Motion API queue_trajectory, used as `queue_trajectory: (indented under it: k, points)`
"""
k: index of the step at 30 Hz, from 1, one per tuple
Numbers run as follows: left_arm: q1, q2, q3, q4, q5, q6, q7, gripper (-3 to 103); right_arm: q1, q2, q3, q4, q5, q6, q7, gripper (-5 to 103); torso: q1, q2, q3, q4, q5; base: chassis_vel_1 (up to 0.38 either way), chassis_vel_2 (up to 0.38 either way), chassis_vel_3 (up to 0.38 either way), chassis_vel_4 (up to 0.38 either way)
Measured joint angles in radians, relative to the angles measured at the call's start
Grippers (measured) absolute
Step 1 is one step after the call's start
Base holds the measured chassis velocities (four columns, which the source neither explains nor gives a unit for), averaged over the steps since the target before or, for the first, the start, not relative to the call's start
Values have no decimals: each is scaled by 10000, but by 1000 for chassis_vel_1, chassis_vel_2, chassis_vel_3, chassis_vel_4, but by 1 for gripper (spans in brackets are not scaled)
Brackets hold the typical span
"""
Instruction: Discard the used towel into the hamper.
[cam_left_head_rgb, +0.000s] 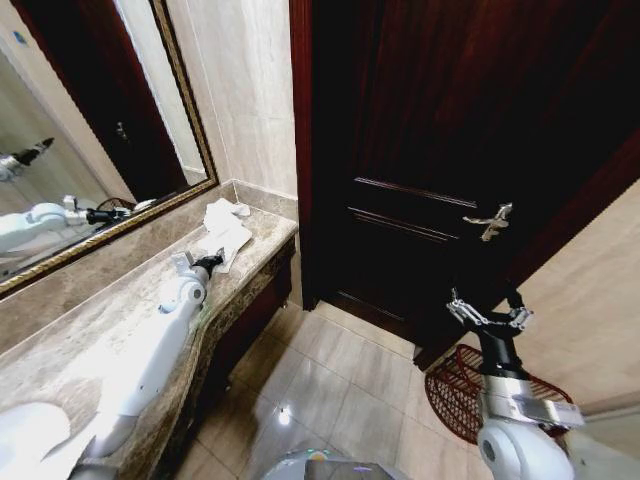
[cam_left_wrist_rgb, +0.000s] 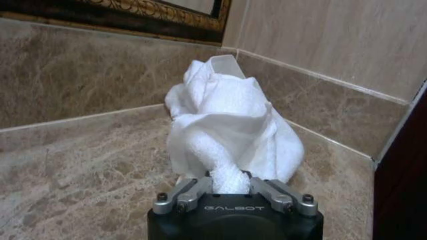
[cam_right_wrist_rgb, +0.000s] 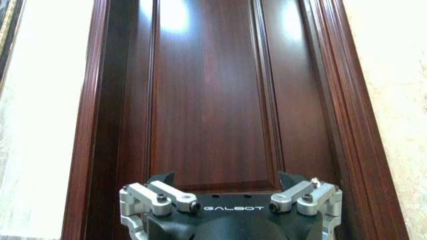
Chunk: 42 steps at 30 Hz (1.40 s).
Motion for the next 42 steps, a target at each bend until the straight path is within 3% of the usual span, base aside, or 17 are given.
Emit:
queue_trajectory:
  k: [3,11,18,22,29,36,42]
  points:
    - [151,-91,-101,-191,-41,1,-21,8,46,-44,-39,-68,-47,223,48,100,0,0,0,2,-2,0,0,0,0]
    - [675,-296,-333,-863,-49,-17,-66,8,-13,49,-79,-11,-136,250,26,100,0,0,0,1,-2,0,0,0,0]
    - [1402,-519,-596,-1895,187,-392,60,8,-156,161,-50,81,-134,253,60,100,0,0,0,0,-1,0,0,0,0]
    - [2057,-692,-860,-2860,334,-870,523,8,-227,250,-51,131,-144,263,59,100,0,0,-1,0,-1,0,0,0,0]
    - [3512,-1082,-1288,-4586,1392,-1722,1222,8,-340,431,-58,137,-236,280,69,100,0,2,-1,1,-1,0,0,0,0]
    - [4583,-1341,-1480,-6180,1703,-1865,1642,8,-384,529,-55,170,-244,330,67,100,0,2,-1,1,0,0,0,0,0]
    - [5325,-1662,-1602,-7479,1903,-2046,2371,8,-571,662,10,176,-247,498,65,100,0,2,-2,0,0,0,0,0,0]
